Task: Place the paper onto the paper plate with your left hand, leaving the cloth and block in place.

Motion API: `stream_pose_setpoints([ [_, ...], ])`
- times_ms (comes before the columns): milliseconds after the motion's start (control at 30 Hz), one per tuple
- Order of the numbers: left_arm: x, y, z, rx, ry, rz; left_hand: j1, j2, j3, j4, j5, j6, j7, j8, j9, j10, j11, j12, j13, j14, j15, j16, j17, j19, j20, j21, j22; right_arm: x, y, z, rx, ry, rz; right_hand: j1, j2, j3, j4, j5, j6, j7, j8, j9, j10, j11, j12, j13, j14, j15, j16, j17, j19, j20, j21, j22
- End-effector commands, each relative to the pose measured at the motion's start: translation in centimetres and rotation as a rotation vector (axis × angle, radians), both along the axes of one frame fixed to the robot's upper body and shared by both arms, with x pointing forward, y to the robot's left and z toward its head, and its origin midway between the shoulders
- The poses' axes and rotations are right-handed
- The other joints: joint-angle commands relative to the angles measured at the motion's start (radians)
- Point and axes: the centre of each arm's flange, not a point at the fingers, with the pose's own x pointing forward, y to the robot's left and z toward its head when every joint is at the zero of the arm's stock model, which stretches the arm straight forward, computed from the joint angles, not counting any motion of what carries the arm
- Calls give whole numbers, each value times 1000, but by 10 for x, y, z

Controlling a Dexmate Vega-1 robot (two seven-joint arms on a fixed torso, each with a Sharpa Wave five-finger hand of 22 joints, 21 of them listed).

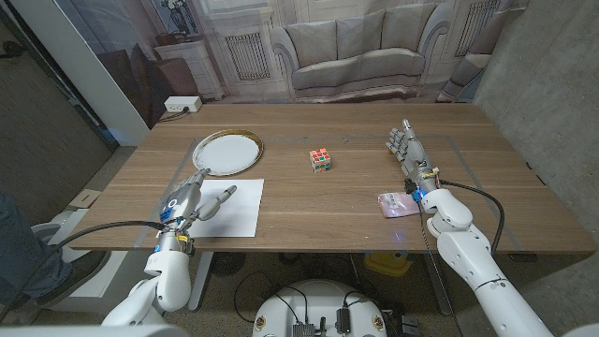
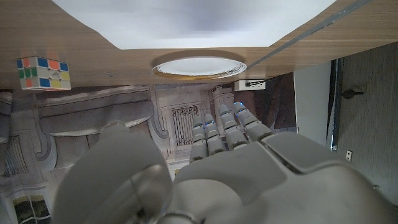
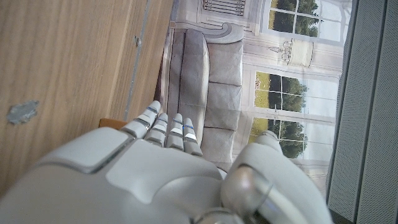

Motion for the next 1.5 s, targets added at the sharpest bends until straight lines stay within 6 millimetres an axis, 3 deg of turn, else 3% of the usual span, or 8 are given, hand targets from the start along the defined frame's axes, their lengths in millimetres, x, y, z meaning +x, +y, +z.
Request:
stream_pose_setpoints([
  [33, 2, -2, -2, 32, 39, 31, 6, 3, -5, -6, 5, 11, -3, 1, 2, 5, -1, -1, 3, 10, -25, -4, 3, 9, -25, -3, 4, 3, 1, 0, 0, 7, 4, 1, 7, -3, 0, -3, 8, -5, 5, 4, 4, 0, 6, 5, 9, -4, 2, 5, 6, -13, -5, 2],
  [500, 11, -7, -9, 68, 89, 59, 18, -7, -11, -13, 12, 12, -6, -3, 2, 3, -6, -6, 3, 9, -23, -8, 3, 11, -18, -5, 4, 4, 1, 0, 5, 13, 0, 1, 8, -5, 0, -4, 9, -7, 5, 4, 6, 0, 7, 5, 9, -4, 1, 5, 7, -13, -8, 2],
  [833, 14, -8, -14, 73, 92, 95, 36, -20, -20, -23, 22, -11, -20, -19, 2, -11, -11, -16, 5, -4, -18, -14, 5, 12, 36, -8, 5, 5, 1, -1, 4, 11, 2, 1, 8, -6, -1, -4, 9, -8, 5, 4, 6, 3, 7, 5, 9, -5, 1, 5, 7, -12, -11, 2],
  [1033, 15, -8, -17, 74, 97, 111, 41, -28, -28, -26, 28, -19, -24, -25, 3, -21, -15, -21, 6, -8, -9, -16, 6, 22, 89, -6, 5, 5, 3, -2, 5, 9, 5, 1, 9, -6, -1, -4, 9, -9, 5, 4, 7, 2, 7, 5, 9, -4, 1, 5, 7, -11, -13, 2],
  [1233, 17, -8, -20, 76, 104, 125, 43, -33, -34, -27, 31, -30, -27, -30, 3, -28, -17, -25, 6, -12, -5, -17, 7, 24, 105, -7, 6, 5, 4, -2, 6, 9, 4, 2, 9, -7, -1, -4, 9, -8, 5, 4, 7, 2, 7, 5, 9, -4, 0, 5, 8, -10, -15, 2],
  [1500, 18, -9, -22, 89, 113, 132, 44, -38, -40, -28, 33, -29, -28, -30, 4, -29, -21, -25, 7, -10, 10, -15, 8, 24, 108, -8, 6, 3, 3, -5, 20, 11, 2, 2, 9, -8, -1, -4, 10, -9, 6, 4, 7, 3, 7, 5, 10, -4, 0, 5, 8, -10, -17, 2],
])
